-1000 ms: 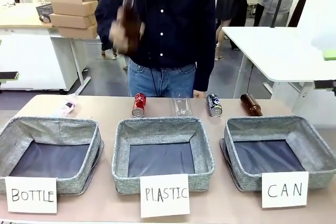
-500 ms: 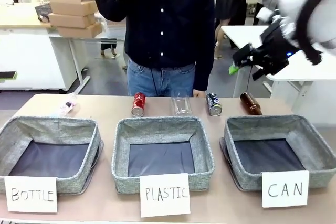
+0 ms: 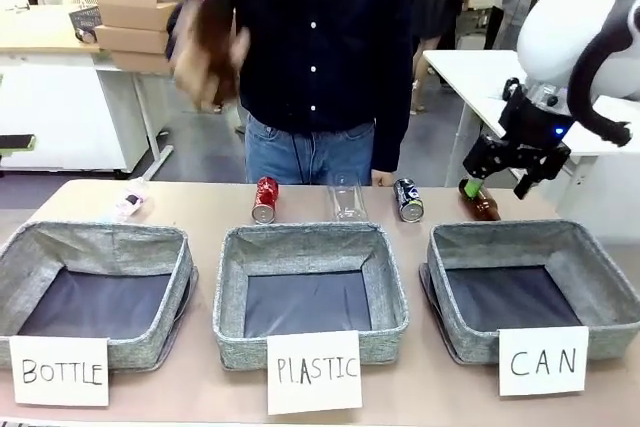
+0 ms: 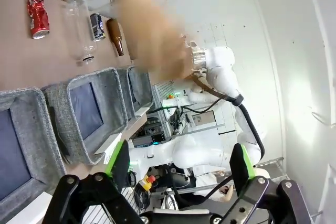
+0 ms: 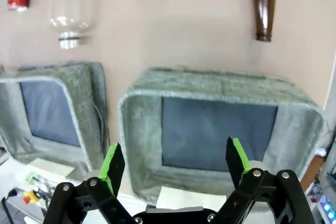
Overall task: Sort the can waste into the basket.
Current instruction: Pick up the can waste from the table and place it in the right Fabric basket.
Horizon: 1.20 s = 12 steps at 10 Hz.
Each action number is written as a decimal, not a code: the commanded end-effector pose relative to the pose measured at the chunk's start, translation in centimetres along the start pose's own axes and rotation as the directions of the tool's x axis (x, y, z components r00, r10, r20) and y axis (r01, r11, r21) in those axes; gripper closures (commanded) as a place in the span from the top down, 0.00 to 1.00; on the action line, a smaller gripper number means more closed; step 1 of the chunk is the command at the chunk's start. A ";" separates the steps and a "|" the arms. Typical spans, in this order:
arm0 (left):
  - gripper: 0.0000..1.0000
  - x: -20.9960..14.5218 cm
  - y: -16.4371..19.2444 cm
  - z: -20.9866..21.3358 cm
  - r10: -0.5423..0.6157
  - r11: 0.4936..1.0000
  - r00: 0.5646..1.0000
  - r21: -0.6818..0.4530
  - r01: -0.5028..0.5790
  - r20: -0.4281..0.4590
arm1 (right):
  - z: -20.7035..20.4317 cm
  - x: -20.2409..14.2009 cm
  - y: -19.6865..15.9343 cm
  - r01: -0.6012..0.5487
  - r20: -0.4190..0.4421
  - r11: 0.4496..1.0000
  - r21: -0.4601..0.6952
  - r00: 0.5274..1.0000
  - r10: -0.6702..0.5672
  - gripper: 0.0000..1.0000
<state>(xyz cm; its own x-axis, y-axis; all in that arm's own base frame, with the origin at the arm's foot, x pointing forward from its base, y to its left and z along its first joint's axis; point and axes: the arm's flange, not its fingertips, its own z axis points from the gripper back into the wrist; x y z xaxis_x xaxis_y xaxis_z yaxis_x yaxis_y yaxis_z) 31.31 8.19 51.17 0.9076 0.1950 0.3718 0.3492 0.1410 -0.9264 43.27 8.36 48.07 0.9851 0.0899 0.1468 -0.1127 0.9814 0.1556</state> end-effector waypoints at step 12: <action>1.00 0.0 0.0 0.0 -0.021 0.999 1.000 -0.025 0.021 0.006 | -17.8 20.8 3.7 -0.012 -0.222 0.981 -0.195 0.975 -0.032 1.00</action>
<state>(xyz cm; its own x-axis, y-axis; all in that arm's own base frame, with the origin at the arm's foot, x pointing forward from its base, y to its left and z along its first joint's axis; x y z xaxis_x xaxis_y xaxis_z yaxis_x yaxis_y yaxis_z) 31.37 8.27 51.02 0.9084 0.1953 0.3697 0.3475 0.1389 -0.9273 64.07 16.50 34.52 0.9860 0.1459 -0.0813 -0.1451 0.9893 0.0162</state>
